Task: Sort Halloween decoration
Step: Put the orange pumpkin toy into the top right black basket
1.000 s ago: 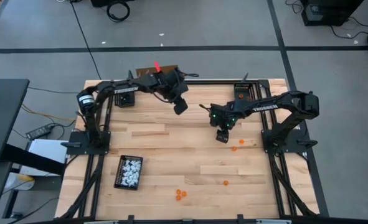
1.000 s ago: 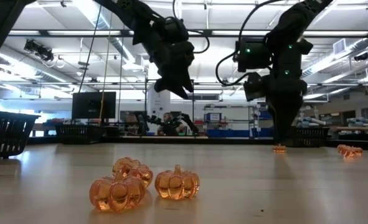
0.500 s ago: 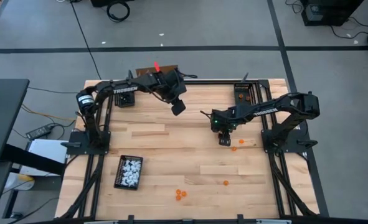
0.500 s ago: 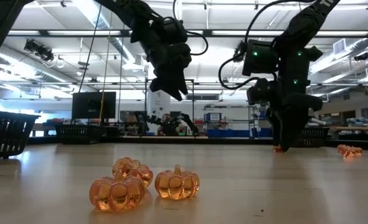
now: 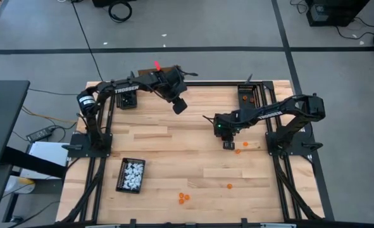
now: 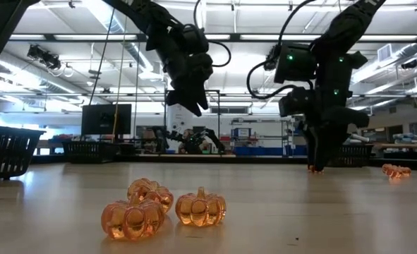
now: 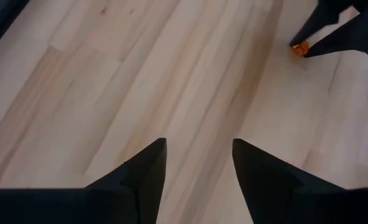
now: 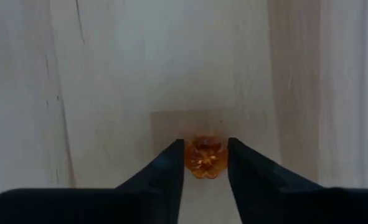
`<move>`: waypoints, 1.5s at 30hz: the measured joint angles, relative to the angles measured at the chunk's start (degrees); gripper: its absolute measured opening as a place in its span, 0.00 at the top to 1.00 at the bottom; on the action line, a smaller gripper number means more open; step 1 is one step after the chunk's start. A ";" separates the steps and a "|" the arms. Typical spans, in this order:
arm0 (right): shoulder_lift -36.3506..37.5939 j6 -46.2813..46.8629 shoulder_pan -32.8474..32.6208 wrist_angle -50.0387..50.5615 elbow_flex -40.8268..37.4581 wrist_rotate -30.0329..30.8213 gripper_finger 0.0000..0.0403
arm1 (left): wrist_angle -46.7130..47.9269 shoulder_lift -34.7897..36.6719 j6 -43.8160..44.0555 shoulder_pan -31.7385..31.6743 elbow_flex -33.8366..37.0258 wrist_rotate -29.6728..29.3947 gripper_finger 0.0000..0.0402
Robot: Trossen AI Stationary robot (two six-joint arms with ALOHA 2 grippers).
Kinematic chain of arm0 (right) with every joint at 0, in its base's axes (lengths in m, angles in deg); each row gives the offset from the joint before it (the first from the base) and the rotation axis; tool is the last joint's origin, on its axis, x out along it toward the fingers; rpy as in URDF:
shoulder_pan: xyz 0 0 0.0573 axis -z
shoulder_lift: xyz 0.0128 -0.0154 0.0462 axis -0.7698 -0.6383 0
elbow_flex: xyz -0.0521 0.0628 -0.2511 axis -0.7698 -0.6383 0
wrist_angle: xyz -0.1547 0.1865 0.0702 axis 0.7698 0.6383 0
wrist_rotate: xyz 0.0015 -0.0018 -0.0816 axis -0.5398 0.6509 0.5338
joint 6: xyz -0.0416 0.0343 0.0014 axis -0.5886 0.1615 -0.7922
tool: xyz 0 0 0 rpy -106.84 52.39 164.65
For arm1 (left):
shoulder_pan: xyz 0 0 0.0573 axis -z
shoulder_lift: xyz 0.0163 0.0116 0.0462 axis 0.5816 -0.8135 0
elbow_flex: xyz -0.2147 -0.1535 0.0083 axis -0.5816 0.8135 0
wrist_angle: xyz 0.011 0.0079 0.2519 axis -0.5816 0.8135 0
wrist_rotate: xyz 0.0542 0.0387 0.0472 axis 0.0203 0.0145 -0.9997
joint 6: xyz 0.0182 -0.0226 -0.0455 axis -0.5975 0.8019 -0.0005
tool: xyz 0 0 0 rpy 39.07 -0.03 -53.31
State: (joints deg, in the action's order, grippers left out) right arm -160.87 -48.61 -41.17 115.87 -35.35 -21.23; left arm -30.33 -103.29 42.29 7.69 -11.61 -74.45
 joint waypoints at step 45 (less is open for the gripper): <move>10.52 22.28 45.08 19.61 10.38 7.13 0.46 | 1.64 6.98 -4.28 -6.33 0.07 0.19 0.52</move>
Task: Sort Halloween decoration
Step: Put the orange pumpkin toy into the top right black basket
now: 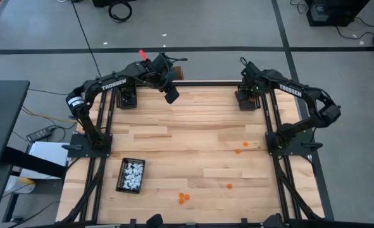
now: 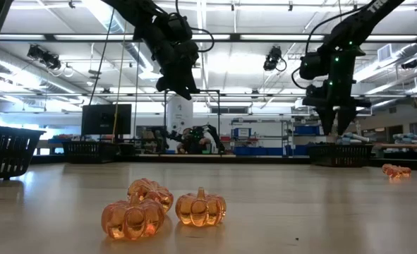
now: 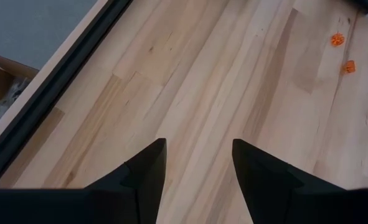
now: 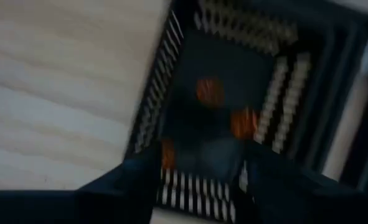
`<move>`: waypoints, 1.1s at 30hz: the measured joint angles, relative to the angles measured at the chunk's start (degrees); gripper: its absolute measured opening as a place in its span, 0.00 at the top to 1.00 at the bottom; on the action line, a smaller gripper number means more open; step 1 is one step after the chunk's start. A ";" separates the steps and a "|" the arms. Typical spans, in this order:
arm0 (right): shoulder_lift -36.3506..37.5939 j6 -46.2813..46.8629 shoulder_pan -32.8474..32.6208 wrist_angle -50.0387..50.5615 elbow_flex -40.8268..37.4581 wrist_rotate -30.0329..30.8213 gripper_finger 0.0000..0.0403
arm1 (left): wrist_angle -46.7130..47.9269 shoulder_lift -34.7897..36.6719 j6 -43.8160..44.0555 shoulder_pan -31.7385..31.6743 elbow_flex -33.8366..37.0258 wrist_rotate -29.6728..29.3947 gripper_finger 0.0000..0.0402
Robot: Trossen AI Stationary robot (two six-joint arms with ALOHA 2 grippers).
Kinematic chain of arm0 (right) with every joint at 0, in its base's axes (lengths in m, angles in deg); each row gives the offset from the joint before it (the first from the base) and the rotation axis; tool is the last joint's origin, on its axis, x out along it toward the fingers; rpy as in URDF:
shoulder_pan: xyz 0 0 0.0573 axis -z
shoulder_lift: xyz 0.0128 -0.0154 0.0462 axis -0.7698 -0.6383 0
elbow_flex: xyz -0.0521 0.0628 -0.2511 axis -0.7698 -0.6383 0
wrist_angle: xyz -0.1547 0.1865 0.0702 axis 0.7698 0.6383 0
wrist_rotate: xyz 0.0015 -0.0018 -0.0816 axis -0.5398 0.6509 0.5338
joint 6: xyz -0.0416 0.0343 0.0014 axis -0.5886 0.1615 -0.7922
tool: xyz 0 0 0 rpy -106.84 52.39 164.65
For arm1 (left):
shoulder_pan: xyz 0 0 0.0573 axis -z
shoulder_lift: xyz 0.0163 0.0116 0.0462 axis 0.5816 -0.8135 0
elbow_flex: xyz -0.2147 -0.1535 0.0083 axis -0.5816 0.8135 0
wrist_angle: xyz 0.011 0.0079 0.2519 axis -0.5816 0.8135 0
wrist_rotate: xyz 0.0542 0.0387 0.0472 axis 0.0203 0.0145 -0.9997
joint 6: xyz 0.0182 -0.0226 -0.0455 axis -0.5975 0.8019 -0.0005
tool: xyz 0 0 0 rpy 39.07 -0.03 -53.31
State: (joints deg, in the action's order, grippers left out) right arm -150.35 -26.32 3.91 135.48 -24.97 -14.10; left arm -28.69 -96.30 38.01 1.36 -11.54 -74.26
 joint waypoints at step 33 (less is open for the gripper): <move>7.36 56.52 -47.26 0.20 -21.06 -13.21 0.50 | -3.90 -0.07 -4.25 0.10 0.00 0.67 0.52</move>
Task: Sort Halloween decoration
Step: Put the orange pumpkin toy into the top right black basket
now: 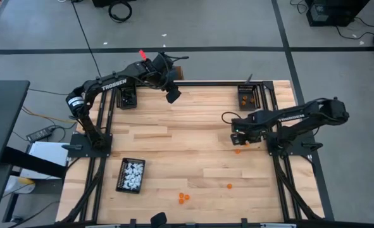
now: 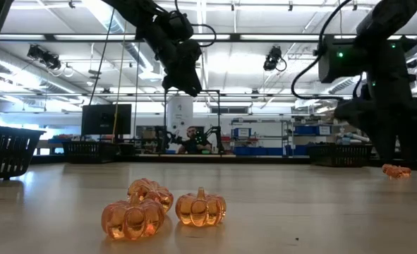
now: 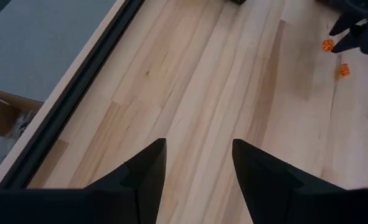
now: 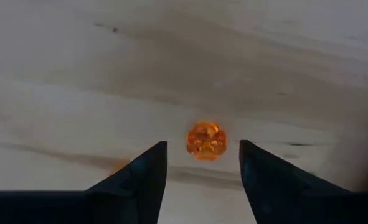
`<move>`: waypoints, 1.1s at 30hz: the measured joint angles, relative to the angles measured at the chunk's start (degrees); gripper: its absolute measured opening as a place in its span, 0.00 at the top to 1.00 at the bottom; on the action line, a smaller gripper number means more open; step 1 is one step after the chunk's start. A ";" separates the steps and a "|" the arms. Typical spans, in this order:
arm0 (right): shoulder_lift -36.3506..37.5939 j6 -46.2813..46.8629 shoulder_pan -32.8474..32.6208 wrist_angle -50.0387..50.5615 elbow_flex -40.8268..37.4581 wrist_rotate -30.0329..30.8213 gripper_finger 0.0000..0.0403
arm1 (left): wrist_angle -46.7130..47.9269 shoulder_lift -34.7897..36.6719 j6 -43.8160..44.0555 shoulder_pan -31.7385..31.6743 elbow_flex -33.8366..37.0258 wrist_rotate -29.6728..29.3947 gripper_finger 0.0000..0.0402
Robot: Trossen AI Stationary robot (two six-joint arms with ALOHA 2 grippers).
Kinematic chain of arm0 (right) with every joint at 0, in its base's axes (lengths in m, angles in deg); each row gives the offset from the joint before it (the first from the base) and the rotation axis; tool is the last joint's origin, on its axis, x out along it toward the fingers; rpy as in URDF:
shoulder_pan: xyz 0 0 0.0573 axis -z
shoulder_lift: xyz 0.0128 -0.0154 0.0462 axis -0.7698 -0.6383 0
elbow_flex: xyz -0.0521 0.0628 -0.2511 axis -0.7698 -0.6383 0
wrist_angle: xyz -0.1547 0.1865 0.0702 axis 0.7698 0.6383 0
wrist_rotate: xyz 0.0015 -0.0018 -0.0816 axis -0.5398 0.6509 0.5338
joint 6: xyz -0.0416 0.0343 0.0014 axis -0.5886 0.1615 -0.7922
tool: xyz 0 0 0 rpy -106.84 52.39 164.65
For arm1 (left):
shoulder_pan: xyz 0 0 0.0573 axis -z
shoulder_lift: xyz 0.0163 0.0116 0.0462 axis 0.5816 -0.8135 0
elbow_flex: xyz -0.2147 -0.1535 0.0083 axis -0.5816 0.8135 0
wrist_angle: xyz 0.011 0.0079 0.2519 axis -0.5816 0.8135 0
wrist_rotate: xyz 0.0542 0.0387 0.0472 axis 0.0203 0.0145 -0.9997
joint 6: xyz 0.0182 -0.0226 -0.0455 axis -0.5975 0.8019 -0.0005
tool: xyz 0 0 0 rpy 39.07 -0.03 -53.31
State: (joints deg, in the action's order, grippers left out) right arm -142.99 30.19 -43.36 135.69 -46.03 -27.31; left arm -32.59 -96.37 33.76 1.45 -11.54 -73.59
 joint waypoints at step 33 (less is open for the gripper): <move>-1.06 -2.15 1.71 -2.00 -0.19 -2.06 0.79 | -1.58 -0.02 0.22 -0.15 -0.02 0.01 0.52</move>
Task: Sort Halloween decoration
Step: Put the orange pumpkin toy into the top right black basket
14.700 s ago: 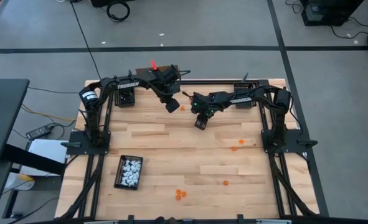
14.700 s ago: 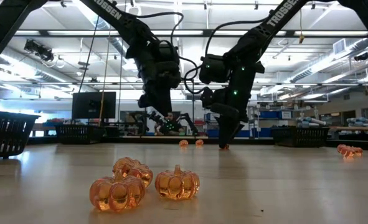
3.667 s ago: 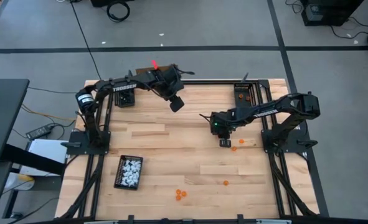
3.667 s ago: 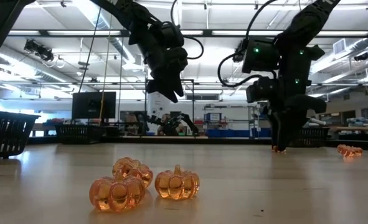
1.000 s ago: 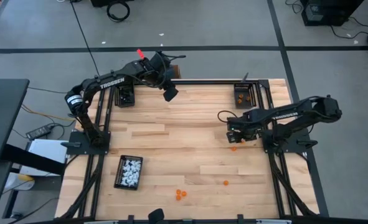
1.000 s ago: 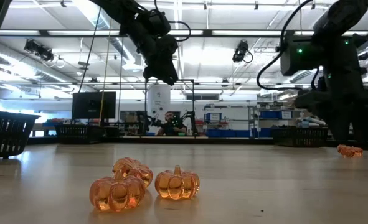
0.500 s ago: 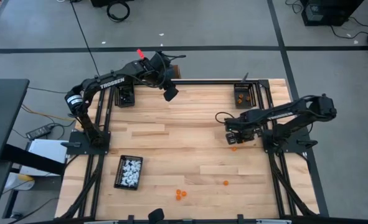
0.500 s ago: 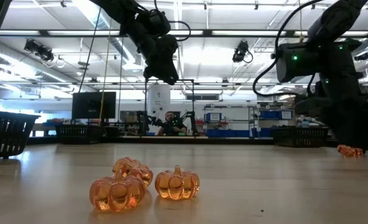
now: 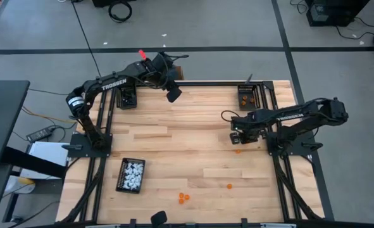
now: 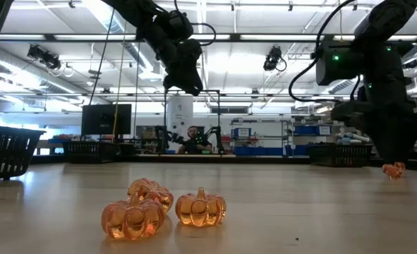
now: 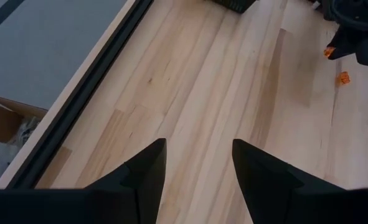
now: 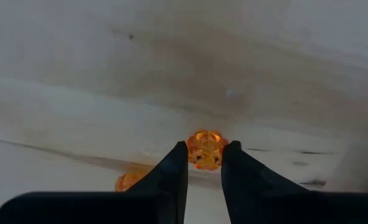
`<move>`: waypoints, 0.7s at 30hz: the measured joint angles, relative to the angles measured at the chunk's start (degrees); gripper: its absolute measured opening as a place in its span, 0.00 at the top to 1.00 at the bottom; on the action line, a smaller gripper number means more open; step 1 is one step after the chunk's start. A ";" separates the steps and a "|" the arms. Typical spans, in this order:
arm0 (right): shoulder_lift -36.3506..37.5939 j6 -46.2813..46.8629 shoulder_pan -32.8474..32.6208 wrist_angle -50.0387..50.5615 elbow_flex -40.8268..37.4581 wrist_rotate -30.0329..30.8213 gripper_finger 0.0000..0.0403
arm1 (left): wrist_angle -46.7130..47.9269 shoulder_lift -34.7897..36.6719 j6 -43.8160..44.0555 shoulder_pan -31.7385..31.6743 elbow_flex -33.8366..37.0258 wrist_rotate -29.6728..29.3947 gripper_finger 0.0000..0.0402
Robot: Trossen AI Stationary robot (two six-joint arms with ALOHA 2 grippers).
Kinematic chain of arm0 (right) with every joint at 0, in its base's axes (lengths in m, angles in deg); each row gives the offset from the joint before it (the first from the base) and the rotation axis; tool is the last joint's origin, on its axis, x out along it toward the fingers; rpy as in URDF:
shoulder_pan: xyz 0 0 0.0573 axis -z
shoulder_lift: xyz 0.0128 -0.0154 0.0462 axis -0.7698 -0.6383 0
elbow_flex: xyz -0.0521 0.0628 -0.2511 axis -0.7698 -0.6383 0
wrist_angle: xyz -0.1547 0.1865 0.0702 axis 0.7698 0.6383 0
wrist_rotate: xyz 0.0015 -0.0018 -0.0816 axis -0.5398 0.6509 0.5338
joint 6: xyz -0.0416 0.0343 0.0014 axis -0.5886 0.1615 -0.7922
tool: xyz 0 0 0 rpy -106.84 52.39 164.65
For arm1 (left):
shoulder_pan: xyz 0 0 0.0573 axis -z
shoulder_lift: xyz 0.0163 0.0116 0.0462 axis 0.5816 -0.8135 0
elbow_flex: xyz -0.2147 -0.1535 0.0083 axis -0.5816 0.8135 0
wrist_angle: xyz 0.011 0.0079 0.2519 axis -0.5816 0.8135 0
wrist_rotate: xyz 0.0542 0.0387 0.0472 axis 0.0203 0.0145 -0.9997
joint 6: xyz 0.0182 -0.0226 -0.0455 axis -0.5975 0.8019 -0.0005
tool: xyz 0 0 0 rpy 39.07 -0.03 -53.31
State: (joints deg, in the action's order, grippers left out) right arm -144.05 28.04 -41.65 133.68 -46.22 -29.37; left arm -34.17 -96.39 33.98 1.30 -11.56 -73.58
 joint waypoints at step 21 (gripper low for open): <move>0.10 -12.97 13.75 10.74 13.96 7.21 0.88 | 1.33 0.00 -2.08 0.00 0.00 0.00 0.52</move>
State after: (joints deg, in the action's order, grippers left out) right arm -143.95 15.07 -27.90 144.42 -32.26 -22.15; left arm -32.85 -96.39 31.90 1.30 -11.56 -73.58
